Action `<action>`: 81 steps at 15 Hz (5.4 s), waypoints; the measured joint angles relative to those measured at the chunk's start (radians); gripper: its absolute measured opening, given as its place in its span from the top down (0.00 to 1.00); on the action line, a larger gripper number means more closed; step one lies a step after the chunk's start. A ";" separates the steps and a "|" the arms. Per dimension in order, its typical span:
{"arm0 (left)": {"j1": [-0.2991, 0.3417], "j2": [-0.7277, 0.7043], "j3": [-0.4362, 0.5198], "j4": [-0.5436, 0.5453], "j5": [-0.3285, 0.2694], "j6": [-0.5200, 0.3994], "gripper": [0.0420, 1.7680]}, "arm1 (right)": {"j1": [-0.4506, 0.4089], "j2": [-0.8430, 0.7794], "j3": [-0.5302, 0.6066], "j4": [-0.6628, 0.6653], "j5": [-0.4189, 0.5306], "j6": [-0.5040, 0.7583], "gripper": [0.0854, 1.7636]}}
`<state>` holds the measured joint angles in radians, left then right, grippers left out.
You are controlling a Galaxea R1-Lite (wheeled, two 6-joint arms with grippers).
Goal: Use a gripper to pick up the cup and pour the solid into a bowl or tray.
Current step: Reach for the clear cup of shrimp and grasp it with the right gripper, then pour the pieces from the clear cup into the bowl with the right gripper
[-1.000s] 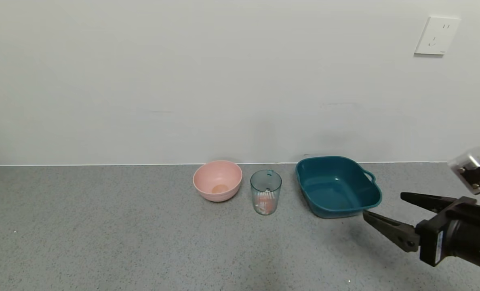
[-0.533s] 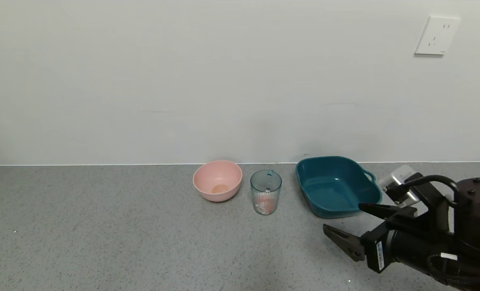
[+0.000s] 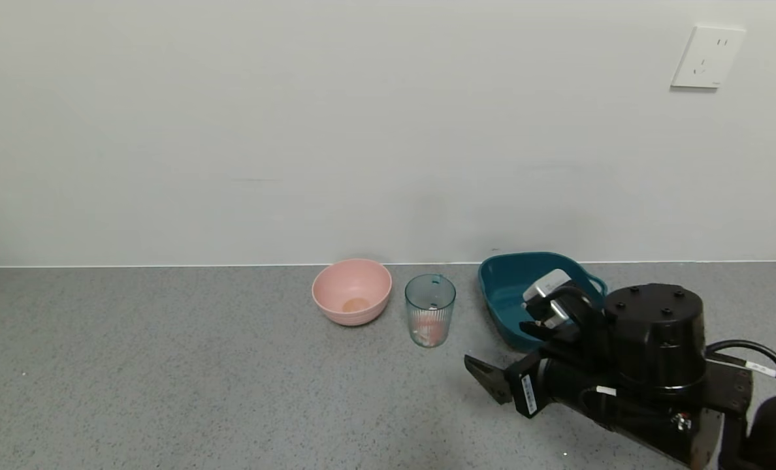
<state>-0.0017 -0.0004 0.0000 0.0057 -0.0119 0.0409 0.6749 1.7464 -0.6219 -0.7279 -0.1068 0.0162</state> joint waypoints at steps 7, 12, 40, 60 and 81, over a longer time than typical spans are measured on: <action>0.000 0.000 0.000 0.000 0.000 0.000 0.03 | 0.003 0.140 -0.107 -0.088 -0.004 0.000 0.03; 0.000 0.000 0.000 0.000 0.000 0.000 0.03 | 0.009 0.212 -0.116 -0.116 -0.005 0.011 0.03; 0.000 0.000 0.000 0.000 0.000 0.000 0.03 | -0.039 0.565 -0.592 0.068 0.002 0.021 0.03; 0.000 0.000 0.000 0.000 0.000 0.000 0.03 | -0.055 0.577 -0.606 0.051 0.000 0.032 0.27; 0.000 0.000 0.000 0.000 0.000 0.000 0.03 | -0.059 0.465 -0.504 0.042 -0.024 0.041 0.27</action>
<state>-0.0017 -0.0004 0.0000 0.0062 -0.0123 0.0413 0.6157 2.2115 -1.1255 -0.6860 -0.1313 0.0577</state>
